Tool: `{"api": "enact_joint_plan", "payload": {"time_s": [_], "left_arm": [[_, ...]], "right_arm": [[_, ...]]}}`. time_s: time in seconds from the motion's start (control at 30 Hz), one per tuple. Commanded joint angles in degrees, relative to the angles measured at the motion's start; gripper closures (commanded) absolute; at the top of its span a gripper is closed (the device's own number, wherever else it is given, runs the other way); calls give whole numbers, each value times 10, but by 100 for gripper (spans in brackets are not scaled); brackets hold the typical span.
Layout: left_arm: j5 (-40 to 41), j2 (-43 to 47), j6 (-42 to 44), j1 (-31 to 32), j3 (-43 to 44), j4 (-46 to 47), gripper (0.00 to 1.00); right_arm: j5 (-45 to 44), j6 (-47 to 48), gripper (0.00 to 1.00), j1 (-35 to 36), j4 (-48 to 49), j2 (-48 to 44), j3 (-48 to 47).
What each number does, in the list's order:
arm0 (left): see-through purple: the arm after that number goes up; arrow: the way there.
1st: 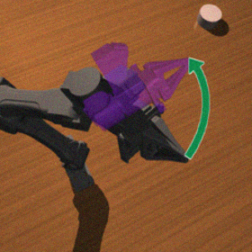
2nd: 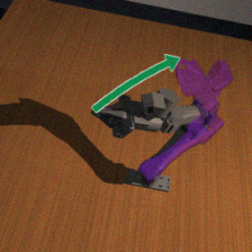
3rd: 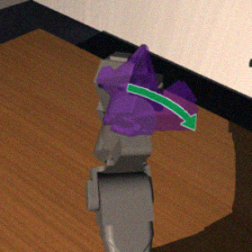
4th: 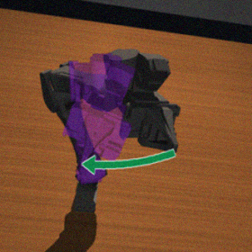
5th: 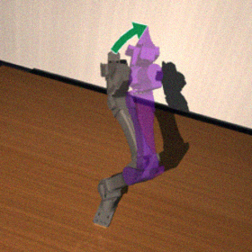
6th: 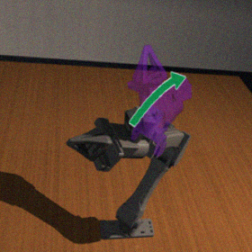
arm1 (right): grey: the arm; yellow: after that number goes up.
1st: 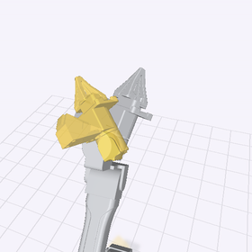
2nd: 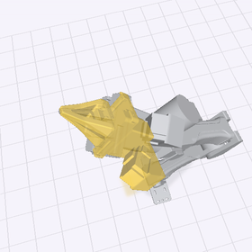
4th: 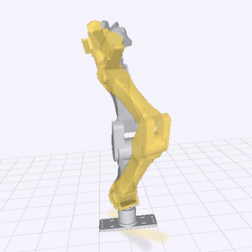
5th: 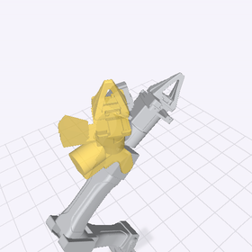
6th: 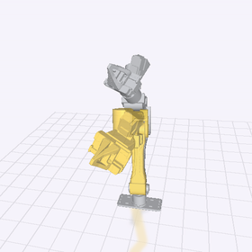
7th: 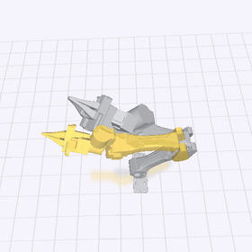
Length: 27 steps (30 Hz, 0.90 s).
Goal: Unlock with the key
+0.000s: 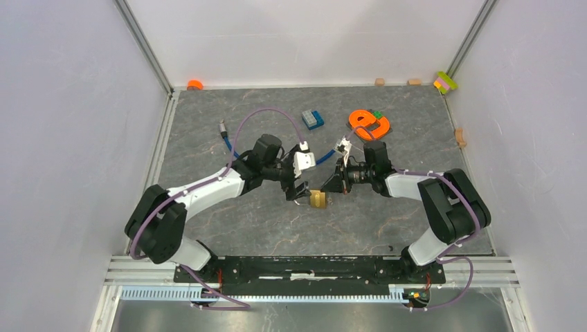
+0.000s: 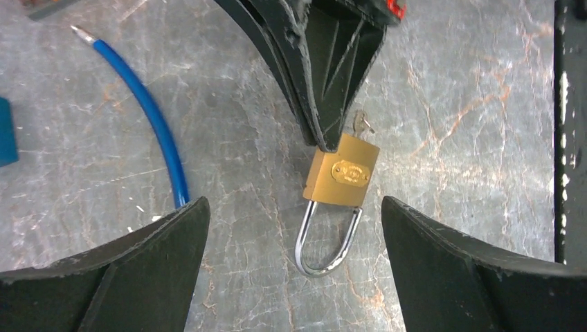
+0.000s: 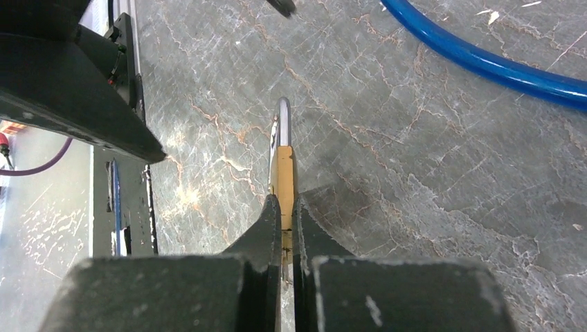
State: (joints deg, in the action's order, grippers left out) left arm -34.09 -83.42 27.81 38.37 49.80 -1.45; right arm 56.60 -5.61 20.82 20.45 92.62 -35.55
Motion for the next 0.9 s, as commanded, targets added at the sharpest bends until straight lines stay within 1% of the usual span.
{"api": "enact_joint_plan", "payload": {"time_s": [0.0, 0.13, 0.33, 0.5, 0.57, 0.67, 0.77, 0.87], "left_arm": [[-47, -37, 91, -4, 31, -61, 4], [-59, -83, 172, -6, 70, -142, 10], [-73, -154, 236, -21, 128, -206, 22], [-82, -194, 273, -21, 162, -269, 42], [-87, -200, 275, -21, 161, -271, 47], [-100, -208, 268, -20, 163, -271, 55], [-104, -216, 262, -19, 163, -271, 67], [-112, -220, 252, -18, 163, -271, 88]], "right_arm": [[11, 29, 100, -2, -1, -23, -12], [18, 40, 100, -3, -2, -30, -10], [23, 51, 100, -2, -6, -34, -11], [19, 51, 100, -3, -14, -36, -13], [20, 66, 100, -3, -15, -34, -13], [21, 66, 100, -3, -15, -28, -15], [19, 66, 100, -3, -13, -28, -13], [17, 69, 100, -2, -13, -29, -12]]}}
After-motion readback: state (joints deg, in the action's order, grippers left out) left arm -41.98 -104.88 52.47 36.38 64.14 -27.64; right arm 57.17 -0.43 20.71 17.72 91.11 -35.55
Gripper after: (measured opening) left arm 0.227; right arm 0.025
